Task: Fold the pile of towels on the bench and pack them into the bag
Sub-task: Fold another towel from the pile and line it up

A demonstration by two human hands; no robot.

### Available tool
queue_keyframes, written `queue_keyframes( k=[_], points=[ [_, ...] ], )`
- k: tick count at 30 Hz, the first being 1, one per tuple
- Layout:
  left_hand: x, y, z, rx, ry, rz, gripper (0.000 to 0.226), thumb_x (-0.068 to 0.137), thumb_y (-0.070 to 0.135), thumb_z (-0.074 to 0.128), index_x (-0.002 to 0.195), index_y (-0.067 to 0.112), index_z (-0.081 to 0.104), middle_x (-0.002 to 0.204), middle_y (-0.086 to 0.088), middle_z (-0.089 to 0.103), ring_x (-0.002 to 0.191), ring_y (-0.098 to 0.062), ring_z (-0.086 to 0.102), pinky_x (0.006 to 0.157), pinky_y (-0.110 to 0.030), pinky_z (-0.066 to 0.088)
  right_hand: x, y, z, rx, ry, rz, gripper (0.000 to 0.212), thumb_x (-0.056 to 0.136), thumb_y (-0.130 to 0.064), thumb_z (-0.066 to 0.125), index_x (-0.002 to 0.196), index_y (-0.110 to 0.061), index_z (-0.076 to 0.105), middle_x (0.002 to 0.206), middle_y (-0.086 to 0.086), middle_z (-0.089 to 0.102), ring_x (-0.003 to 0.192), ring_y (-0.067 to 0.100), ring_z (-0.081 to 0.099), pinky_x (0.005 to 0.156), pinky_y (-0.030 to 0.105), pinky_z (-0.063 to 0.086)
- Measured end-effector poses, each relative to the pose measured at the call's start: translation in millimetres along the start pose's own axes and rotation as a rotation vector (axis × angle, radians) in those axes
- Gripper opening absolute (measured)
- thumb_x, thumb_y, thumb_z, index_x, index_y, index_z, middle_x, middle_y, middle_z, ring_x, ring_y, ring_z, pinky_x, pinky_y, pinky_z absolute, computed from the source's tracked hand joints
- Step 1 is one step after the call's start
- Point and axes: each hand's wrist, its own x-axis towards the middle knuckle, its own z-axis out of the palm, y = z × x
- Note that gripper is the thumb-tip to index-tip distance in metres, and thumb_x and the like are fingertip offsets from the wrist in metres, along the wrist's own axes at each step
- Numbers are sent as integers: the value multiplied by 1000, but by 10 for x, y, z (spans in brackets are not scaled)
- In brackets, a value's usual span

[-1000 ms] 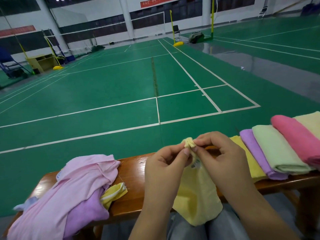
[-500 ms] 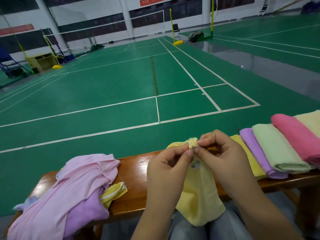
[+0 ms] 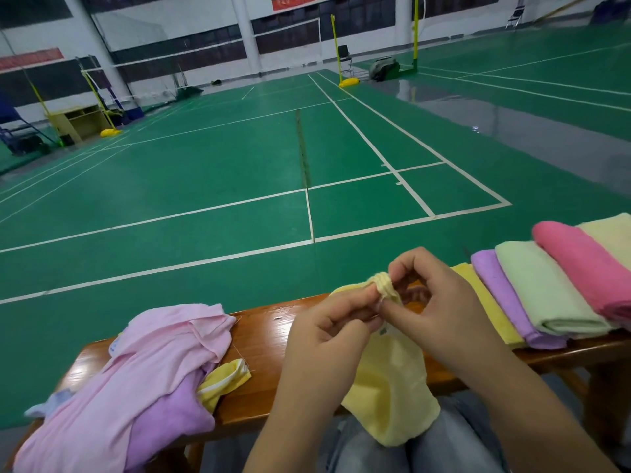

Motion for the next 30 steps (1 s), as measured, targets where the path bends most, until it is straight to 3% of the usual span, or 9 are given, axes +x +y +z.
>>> queue_keyframes(
  k=[4, 8, 11, 14, 17, 20, 23, 27, 30],
  points=[
    [-1, -56, -68, 95, -50, 40, 53, 84, -17, 51, 92, 29, 75, 97, 7, 75, 95, -8, 69, 80, -16, 53, 14, -9, -23, 79, -2, 2, 19, 81, -8, 69, 82, -20, 55, 76, -5, 59, 73, 6, 58, 56, 9, 47],
    [120, -328, -243, 613, 81, 241, 43, 81, 14, 74, 102, 47, 54, 97, 19, 56, 93, 2, 55, 76, -10, 45, 53, -26, -88, 257, -30, 70, 16, 82, -6, 68, 83, -19, 57, 80, -4, 61, 67, 2, 57, 59, 13, 49],
    [213, -510, -391, 811, 169, 110, 66, 76, 31, 78, 120, 51, 34, 116, 21, 37, 110, 3, 39, 96, -20, 35, 93, -42, -161, 368, -45, 89, 16, 82, -6, 67, 84, -19, 59, 85, -4, 63, 78, 4, 61, 67, 17, 52],
    [283, -584, -552, 699, 19, -10, 73, 76, 33, 79, 126, 58, 33, 141, 19, 34, 133, -4, 32, 111, -34, 31, 130, -73, -223, 435, -87, 95, 17, 81, -3, 67, 83, -19, 59, 86, -4, 66, 79, 5, 62, 69, 18, 52],
    [299, -581, -617, 420, -140, -53, 57, 76, 29, 79, 122, 49, 52, 126, 19, 59, 120, -6, 55, 103, -43, 47, 168, -109, -275, 534, -114, 80, 18, 81, 5, 63, 84, -12, 58, 80, -8, 66, 76, 3, 61, 67, 15, 51],
    [299, -533, -614, 227, -145, -44, 50, 74, 21, 74, 120, 33, 57, 109, 8, 70, 104, -12, 65, 87, -32, 55, 212, -98, -325, 575, -104, 96, 16, 79, 2, 64, 84, -12, 58, 77, -9, 65, 73, 3, 60, 67, 16, 52],
    [302, -435, -614, 232, -113, 41, 44, 79, 10, 71, 112, 38, 61, 87, 8, 69, 84, -8, 64, 73, -23, 52, 257, -63, -378, 613, -94, 139, 15, 70, -15, 67, 82, -15, 58, 77, -5, 63, 72, 7, 59, 66, 19, 52],
    [366, -153, -711, 262, -107, 179, 38, 82, 9, 72, 99, 43, 64, 89, 5, 66, 82, -10, 60, 72, -24, 51, 335, -14, -476, 594, -32, 176, 14, 82, 1, 61, 84, -12, 56, 65, -12, 59, 63, 3, 54, 58, 16, 49],
    [431, 108, -750, 334, -150, 274, 29, 73, 24, 74, 91, 44, 63, 86, 6, 62, 78, -8, 56, 67, -21, 48, 371, -25, -540, 572, -12, 131, 14, 81, -3, 63, 84, -15, 57, 65, -13, 60, 63, 1, 56, 57, 16, 49]
  ],
)
